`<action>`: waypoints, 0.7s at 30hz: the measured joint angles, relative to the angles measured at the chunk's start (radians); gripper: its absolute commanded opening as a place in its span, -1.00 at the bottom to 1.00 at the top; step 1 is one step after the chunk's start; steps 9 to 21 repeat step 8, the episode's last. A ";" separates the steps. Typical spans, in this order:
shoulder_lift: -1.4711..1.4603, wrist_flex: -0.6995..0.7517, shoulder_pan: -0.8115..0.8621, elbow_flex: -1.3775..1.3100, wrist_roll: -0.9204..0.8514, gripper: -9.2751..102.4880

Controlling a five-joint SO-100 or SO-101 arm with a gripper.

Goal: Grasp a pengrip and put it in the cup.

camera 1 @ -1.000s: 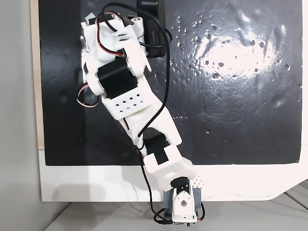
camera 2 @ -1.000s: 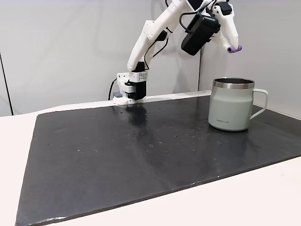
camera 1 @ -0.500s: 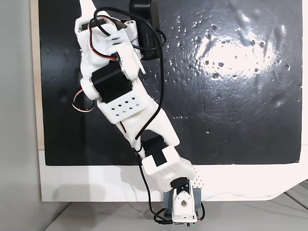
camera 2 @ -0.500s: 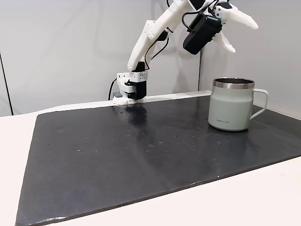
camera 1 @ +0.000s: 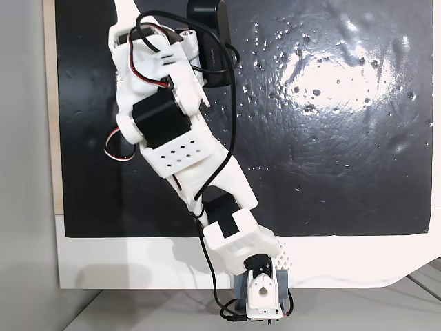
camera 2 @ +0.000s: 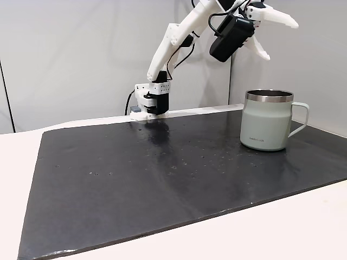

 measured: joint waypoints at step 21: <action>0.000 0.000 0.000 0.000 0.000 -0.15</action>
